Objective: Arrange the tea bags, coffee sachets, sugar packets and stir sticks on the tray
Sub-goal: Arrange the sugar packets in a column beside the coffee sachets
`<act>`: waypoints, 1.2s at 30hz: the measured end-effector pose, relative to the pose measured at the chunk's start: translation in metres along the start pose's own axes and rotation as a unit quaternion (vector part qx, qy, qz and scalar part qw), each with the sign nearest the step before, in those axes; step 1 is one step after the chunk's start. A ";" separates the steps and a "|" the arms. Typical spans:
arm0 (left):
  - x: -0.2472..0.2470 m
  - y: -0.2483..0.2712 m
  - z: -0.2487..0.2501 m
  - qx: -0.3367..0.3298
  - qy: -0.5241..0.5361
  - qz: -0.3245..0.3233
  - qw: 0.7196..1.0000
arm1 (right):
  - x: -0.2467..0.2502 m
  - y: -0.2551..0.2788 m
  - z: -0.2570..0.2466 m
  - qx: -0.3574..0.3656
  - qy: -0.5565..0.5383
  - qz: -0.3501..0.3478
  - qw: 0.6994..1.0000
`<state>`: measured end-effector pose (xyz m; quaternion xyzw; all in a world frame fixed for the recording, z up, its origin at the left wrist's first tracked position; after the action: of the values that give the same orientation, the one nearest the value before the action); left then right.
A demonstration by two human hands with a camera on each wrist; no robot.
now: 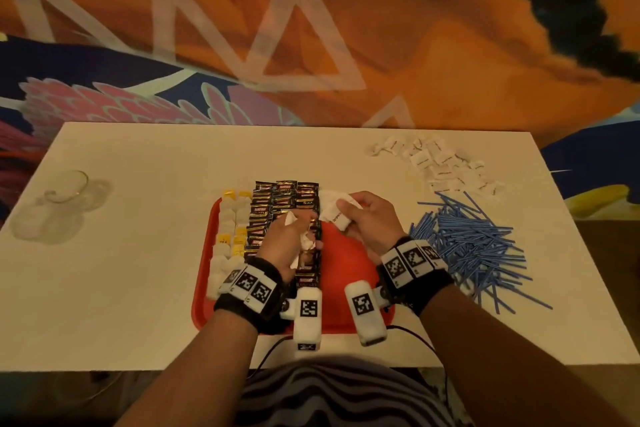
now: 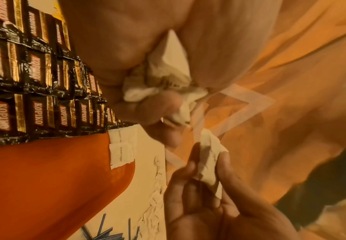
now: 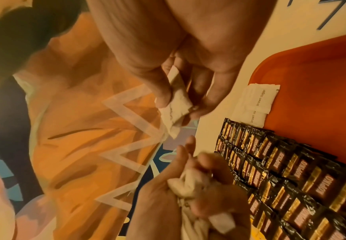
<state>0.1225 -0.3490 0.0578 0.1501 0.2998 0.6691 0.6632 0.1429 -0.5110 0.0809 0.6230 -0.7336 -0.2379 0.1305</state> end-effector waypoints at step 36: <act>0.038 -0.043 -0.021 -0.014 -0.109 0.143 0.984 | 0.045 -0.093 0.072 -0.040 0.379 -0.025 0.924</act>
<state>0.1417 -0.3191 0.0086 0.2538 0.1916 0.7410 0.5914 0.1789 -0.5515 -0.0325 0.6792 -0.6033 -0.0157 0.4177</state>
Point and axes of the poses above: each hand's wrist, its own y-axis away from the middle knuckle, its own x-axis out of the back of the hand, z = x × y, the point moved 8 cm from there along -y, towards the middle knuckle, and after that the axes turned 2 degrees about -z, right-handed, at the moved point
